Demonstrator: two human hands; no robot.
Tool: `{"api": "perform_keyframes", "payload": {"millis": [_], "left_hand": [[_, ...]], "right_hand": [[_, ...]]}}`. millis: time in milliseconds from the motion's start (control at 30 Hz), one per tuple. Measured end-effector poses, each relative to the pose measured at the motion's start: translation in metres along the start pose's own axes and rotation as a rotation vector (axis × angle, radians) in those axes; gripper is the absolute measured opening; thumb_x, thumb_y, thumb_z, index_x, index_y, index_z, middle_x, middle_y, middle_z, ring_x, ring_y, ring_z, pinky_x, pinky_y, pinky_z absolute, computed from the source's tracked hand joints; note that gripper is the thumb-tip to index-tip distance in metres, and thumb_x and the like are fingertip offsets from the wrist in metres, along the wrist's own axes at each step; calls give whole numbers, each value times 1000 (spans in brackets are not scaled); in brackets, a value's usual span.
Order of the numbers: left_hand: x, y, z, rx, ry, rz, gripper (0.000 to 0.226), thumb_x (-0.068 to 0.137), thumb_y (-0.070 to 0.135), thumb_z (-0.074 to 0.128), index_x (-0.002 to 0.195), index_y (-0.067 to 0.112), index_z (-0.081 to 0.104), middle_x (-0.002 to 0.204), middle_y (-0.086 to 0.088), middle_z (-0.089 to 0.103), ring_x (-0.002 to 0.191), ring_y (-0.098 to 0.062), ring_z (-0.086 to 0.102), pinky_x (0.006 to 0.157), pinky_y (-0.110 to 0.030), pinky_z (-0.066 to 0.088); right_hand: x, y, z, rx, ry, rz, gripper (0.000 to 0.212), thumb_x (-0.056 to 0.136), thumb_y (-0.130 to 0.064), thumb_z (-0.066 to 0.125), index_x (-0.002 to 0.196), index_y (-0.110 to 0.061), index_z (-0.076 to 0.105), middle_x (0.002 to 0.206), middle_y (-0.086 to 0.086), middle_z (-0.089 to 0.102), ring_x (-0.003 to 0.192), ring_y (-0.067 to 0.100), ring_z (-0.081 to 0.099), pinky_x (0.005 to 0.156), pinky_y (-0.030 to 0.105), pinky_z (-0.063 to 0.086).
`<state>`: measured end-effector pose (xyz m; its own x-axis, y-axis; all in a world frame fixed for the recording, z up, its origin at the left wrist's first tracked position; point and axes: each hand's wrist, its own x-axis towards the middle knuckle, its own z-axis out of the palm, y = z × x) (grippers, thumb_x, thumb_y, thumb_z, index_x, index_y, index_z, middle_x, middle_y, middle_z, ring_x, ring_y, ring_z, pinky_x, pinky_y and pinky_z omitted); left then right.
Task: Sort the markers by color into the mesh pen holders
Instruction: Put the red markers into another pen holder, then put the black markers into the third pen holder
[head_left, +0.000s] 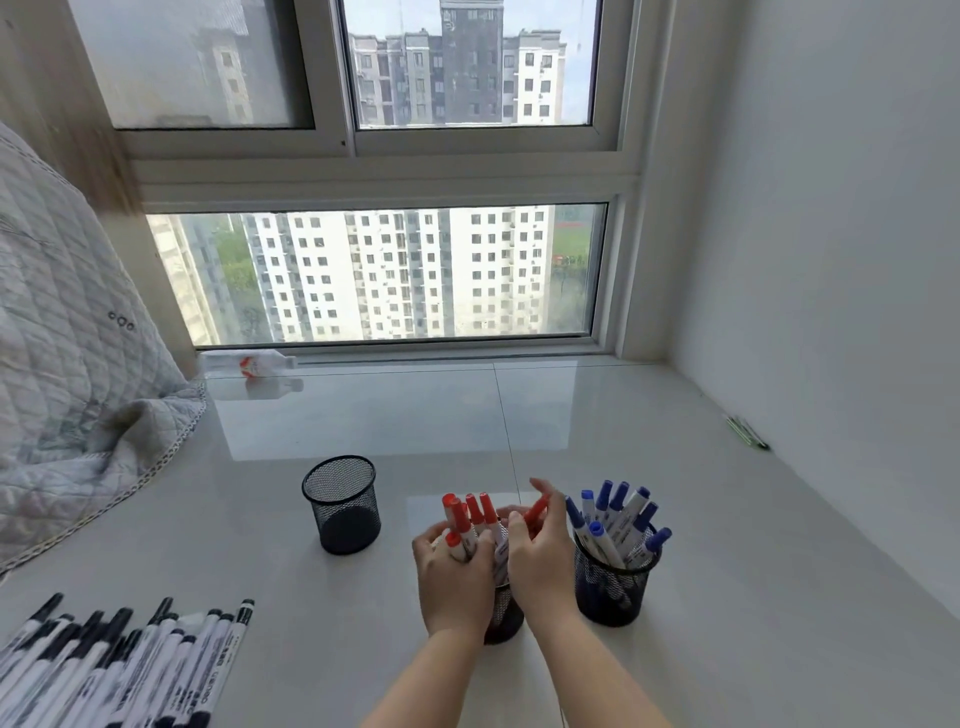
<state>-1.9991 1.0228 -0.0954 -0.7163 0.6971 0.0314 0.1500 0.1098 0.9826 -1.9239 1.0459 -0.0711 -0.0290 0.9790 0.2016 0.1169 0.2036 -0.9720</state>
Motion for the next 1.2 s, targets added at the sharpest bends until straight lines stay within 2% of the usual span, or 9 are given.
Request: {"api": "perform_keyframes", "payload": {"millis": [133,300,433,567,633,767,1000,1100,1200], "left_hand": [[1,-2,1,-48,3,-39,20,79,23,69,75,27,49,96,-3,57,82,-19,59,70,-27,41],[3,1,-1,-38,21,105,19,82,26,65,81,31,46,87,6,59,81,-10,61,62,-18,40],[7,-1,-15,71,8,321,38,85,21,63,111,37,40,100,23,53,87,13,55,69,-10,42],[10,-1,-22,262,-71,458,48,87,18,60,128,38,43,102,19,50,80,10,56,70,-21,50],[11,0,-22,276,-89,465,38,87,18,60,121,33,50,103,11,53,76,7,57,69,-21,49],[7,-7,-22,301,-116,448,24,88,24,58,111,27,52,102,10,53,72,2,54,62,-5,36],[5,-1,-23,258,-220,342,24,93,40,46,116,34,46,111,7,48,85,-1,55,71,-20,40],[2,2,-34,274,-235,343,34,94,46,39,127,38,41,116,13,42,92,1,51,77,-19,37],[-5,-3,-53,277,-209,345,43,94,48,33,136,39,31,122,23,35,105,1,49,82,-21,38]], "right_hand": [[-1,4,-2,-166,-41,-113,51,92,-9,48,127,-41,31,79,-12,59,61,7,61,57,18,50],[0,10,-3,-247,-77,-181,26,91,-11,52,115,-22,50,94,-8,61,72,2,60,60,6,44],[-1,12,-2,-266,-67,-185,20,91,-10,51,109,-18,55,99,-4,61,87,3,57,68,1,41],[0,13,0,-298,-62,-171,23,93,-15,50,115,-19,54,107,-3,60,90,4,55,69,5,40],[-1,12,1,-315,-69,-158,26,94,-17,49,119,-18,53,110,-2,59,95,6,55,76,9,41],[-1,13,1,-354,-53,-165,27,94,-18,49,120,-15,55,113,-1,60,104,10,55,85,14,40],[-3,1,0,-475,-108,-126,33,98,-31,36,124,-19,53,126,-3,54,118,15,44,92,24,35],[-8,-14,6,-659,-106,-287,39,99,-31,33,132,-18,47,139,-1,45,129,17,34,108,29,26],[-23,-33,16,-591,-30,-448,30,95,-23,42,118,-13,58,128,4,54,123,22,42,104,35,33]]}}
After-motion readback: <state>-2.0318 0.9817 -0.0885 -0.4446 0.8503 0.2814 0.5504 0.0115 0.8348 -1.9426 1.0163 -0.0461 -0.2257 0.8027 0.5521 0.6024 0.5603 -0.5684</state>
